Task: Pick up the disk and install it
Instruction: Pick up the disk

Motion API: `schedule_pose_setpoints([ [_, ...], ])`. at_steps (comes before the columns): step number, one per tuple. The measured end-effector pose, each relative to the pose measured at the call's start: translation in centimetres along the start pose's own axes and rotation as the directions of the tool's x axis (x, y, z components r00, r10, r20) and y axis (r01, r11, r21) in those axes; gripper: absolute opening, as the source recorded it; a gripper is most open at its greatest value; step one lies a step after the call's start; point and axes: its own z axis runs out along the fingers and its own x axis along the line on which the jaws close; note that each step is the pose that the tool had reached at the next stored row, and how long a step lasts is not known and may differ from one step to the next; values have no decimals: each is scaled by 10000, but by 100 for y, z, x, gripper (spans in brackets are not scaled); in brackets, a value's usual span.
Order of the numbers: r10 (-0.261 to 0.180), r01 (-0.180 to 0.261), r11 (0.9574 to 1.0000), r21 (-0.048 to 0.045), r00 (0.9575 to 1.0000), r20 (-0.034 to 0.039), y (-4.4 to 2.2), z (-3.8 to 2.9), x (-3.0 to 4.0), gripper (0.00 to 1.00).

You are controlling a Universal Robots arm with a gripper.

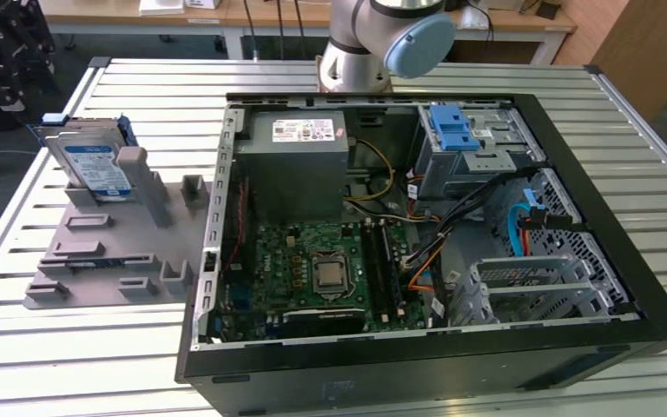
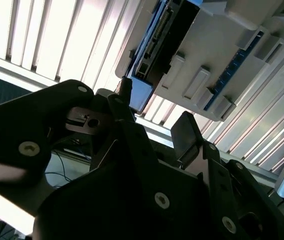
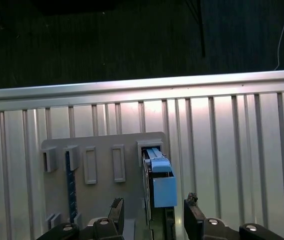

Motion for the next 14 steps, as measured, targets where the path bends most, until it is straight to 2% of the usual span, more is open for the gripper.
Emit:
schedule_pose_setpoints([
  [14, -9, 9, 10000, -1, 10000, 0, 13, 80, -12, 59],
])
